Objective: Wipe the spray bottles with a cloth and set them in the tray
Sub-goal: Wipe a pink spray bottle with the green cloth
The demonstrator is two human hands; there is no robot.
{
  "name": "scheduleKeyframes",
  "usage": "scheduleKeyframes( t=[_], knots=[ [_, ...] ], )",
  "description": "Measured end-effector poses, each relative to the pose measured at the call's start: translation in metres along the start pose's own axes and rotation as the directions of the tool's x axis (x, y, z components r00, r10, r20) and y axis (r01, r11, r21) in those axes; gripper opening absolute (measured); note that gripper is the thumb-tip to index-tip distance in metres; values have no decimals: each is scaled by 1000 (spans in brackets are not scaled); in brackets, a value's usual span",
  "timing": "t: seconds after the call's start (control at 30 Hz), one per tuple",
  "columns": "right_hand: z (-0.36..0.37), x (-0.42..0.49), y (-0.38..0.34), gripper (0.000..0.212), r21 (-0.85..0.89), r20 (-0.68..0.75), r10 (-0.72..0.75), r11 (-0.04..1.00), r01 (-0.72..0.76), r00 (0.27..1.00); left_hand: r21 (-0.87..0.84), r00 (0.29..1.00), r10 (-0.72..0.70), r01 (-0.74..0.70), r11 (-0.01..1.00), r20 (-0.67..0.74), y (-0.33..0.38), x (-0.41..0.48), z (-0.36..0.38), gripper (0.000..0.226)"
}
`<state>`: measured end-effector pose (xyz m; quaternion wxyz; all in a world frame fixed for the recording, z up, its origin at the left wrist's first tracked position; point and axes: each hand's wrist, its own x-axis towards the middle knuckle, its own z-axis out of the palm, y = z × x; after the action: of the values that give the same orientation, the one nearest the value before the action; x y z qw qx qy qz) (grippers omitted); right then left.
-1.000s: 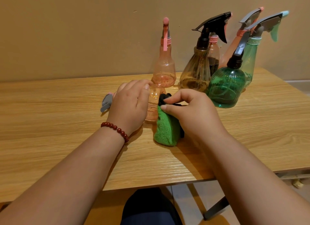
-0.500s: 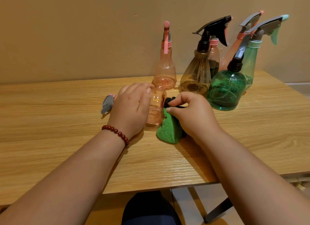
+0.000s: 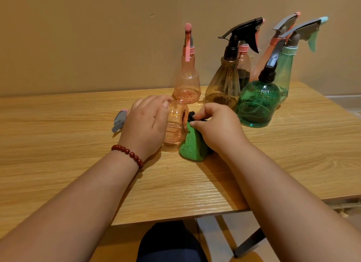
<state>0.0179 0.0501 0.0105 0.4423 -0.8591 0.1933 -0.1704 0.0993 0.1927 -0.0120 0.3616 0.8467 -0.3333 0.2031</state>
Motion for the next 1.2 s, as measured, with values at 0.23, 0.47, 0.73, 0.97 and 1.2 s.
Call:
scheduleKeyframes(
  t=[0.23,0.47,0.73,0.97,1.2],
  knots=[
    [1,0,-9,13,131,-96,-75,988,88,992,-2,1000,-4,4,1000,-12,1,0,-1,59],
    [2,3,9,5,-153,-1,-46,987,46,999,-19,1000,10,-10,1000,-25,0,1,-1,57],
    [0,-10,0,11,130,-101,-53,989,66,994,-4,1000,4,-4,1000,-28,1,-1,-1,57],
    [-8,-25,-9,8,220,26,-65,974,57,998,-17,1000,-3,3,1000,-25,2,0,-1,59],
    [-3,-21,3,14,-217,42,-106,970,112,994,-26,1000,13,-14,1000,-15,1,-1,-1,56]
  ],
)
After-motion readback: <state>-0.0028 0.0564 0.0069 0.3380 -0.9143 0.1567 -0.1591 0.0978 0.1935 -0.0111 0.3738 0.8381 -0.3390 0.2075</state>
